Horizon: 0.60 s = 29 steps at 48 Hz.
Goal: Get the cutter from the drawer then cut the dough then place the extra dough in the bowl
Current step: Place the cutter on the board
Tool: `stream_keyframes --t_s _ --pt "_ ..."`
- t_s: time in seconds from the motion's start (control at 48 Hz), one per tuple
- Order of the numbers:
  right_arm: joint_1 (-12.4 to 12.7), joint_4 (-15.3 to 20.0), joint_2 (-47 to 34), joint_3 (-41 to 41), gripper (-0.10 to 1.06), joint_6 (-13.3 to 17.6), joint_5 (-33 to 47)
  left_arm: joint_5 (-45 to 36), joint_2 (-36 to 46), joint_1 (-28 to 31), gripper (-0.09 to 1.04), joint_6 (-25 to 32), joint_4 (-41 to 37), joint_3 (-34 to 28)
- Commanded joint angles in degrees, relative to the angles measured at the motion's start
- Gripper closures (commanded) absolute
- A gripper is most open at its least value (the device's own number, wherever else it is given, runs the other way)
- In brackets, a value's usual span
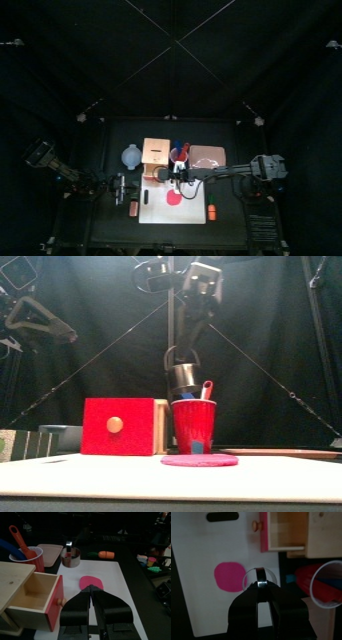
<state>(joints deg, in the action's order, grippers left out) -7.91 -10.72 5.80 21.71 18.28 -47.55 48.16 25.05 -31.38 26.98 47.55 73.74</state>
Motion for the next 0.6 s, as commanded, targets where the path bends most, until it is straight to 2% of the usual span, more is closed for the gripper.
stream_keyframes --t_s 0.021,0.104,0.292,0.396,0.604 --pt "-2.7 -1.4 6.6 6.8 0.57 4.0 3.9 0.3 -0.1 0.9 0.49 0.1 -0.1 -1.4" --pt "-5.0 -4.2 9.6 14.1 0.57 9.0 8.1 0.3 -0.1 2.3 0.49 0.2 -0.2 -1.6" --pt "-5.4 -9.8 10.1 22.9 0.57 16.0 16.3 0.3 -0.2 7.9 0.49 0.3 -0.3 -1.9" --pt "-5.4 -12.0 9.4 25.5 0.57 18.2 19.7 0.3 -0.2 10.5 0.49 0.3 -0.3 -2.5" --pt "-5.4 -12.0 6.9 26.7 0.54 18.5 21.3 0.3 -0.2 13.6 0.47 0.2 -0.3 -3.2"
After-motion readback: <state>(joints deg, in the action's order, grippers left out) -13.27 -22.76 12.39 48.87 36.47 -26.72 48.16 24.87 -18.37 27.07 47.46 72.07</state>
